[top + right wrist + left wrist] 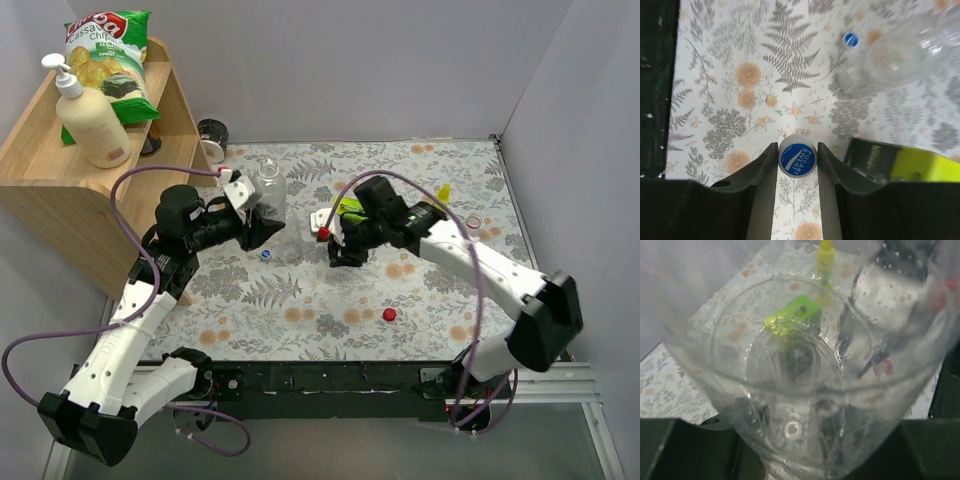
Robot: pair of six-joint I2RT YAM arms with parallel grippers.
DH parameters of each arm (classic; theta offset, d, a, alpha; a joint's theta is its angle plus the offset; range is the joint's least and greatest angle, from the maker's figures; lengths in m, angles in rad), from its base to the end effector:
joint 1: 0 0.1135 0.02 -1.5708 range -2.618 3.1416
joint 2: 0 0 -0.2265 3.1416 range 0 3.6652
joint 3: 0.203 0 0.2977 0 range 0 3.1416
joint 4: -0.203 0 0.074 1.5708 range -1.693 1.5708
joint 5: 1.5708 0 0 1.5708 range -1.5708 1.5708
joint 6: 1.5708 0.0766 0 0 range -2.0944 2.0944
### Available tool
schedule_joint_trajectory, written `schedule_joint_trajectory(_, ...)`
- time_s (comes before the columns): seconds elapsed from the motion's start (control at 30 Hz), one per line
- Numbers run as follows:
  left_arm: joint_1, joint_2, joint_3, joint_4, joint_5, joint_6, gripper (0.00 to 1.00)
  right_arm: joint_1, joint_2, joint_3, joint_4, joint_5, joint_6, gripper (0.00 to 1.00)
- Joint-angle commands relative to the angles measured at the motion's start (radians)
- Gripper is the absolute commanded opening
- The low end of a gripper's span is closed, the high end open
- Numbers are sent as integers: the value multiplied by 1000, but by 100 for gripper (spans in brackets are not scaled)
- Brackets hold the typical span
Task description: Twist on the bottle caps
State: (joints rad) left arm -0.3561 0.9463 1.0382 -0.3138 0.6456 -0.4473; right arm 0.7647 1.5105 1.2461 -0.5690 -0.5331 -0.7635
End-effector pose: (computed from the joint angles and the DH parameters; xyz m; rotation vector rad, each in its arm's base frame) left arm 0.2691 -0.1493 0.3540 0.4062 1.8534 -1.1373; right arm 0.2600 0.3034 0.2177 -1.7924 1.5146 0.6377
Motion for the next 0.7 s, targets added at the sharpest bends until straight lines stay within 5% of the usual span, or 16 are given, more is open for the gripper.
schedule_joint_trajectory(0.0,3,-92,-119,-4,186,152,29,5,-185,143,-161,-15,84,19)
schedule_joint_trajectory(0.3,-12,-172,-329,-115,400,360,27,7,-202,464,-403,-14,-3,18)
schedule_joint_trajectory(0.67,-101,-70,-454,-139,324,403,20,128,-56,619,-469,-148,-72,18)
